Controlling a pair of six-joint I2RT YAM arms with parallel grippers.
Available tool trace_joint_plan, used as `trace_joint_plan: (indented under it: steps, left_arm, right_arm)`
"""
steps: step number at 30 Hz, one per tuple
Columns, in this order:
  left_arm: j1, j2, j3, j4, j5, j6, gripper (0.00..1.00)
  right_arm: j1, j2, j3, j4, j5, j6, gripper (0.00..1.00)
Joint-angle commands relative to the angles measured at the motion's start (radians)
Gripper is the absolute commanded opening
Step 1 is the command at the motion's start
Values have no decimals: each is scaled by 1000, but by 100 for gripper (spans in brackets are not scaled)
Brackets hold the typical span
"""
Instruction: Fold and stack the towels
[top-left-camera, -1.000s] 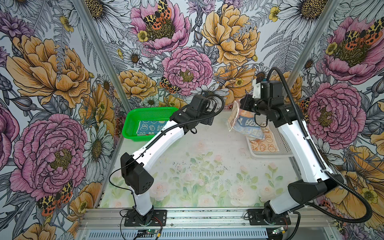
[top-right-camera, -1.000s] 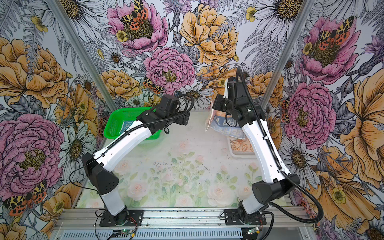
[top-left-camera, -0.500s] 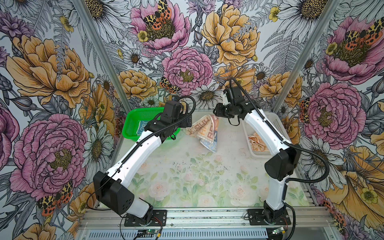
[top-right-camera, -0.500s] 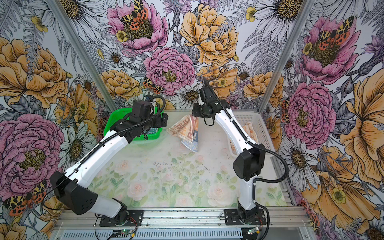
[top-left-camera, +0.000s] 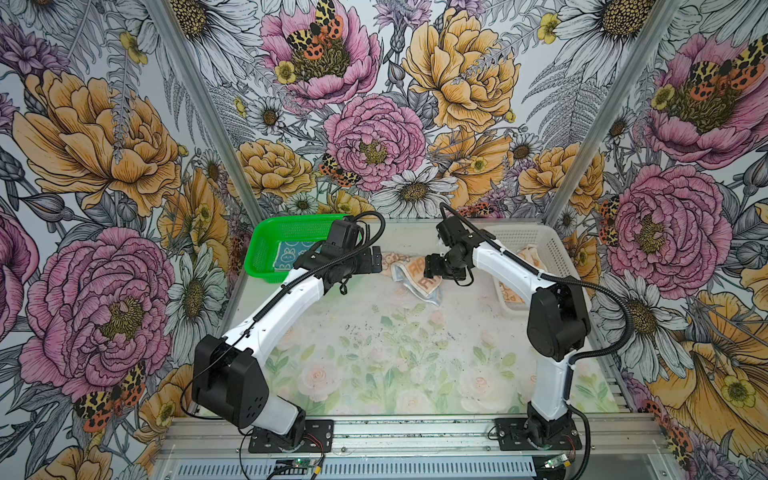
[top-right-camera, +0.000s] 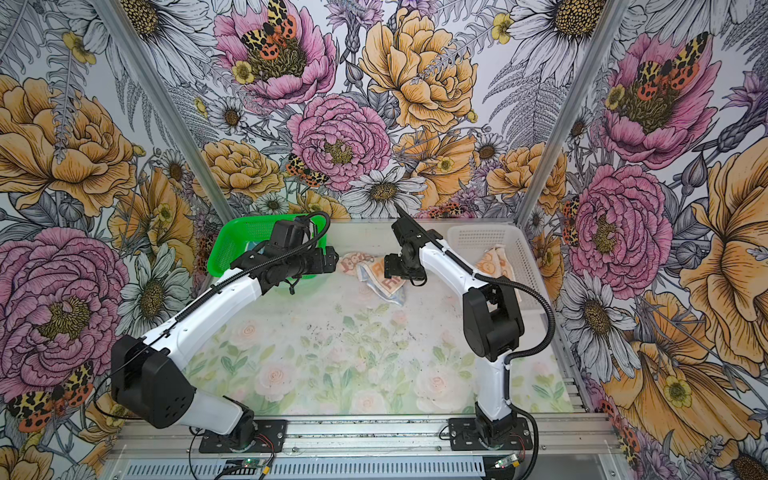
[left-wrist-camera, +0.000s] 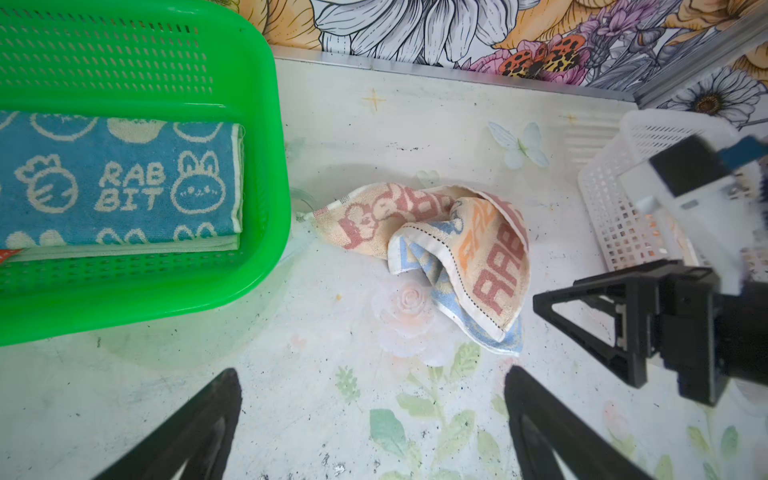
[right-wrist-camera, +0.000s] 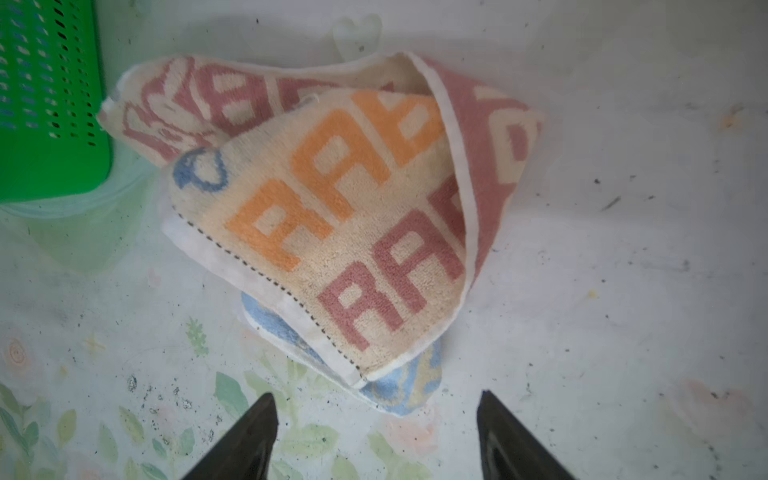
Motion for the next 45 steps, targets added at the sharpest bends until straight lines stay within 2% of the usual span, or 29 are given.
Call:
trace_joint_plan:
  steps: [1, 7, 15, 21, 23, 30, 34, 36, 41, 45]
  left_arm:
    - [12, 1, -8, 49, 56, -33, 99]
    - [10, 15, -15, 51, 81, -40, 99]
    - [-7, 14, -33, 51, 81, -46, 99]
    - [-23, 16, -36, 50, 82, -49, 99]
    - [-33, 26, -34, 50, 84, -52, 99]
    - [-85, 65, -17, 51, 79, -57, 99]
    - [-103, 83, -10, 51, 89, -63, 99]
    - [-110, 88, -8, 51, 89, -65, 99]
    - [-113, 91, -9, 51, 91, -66, 99]
    - [-112, 90, -13, 50, 90, -63, 99]
  right_arm:
    - [3, -26, -62, 103, -46, 35, 76]
    - [-10, 20, -94, 168, -88, 62, 75]
    - [-28, 85, -57, 194, -89, 71, 60]
    - [-42, 100, -59, 195, -57, 72, 55]
    - [-46, 105, -64, 197, -54, 70, 49]
    - [-53, 108, -69, 202, -46, 65, 19]
    - [-57, 103, -67, 202, -40, 61, 10]
    - [-61, 104, -64, 202, -42, 58, 1]
    - [-65, 104, -64, 201, -49, 59, 0]
    - [-64, 29, -75, 199, -78, 66, 0]
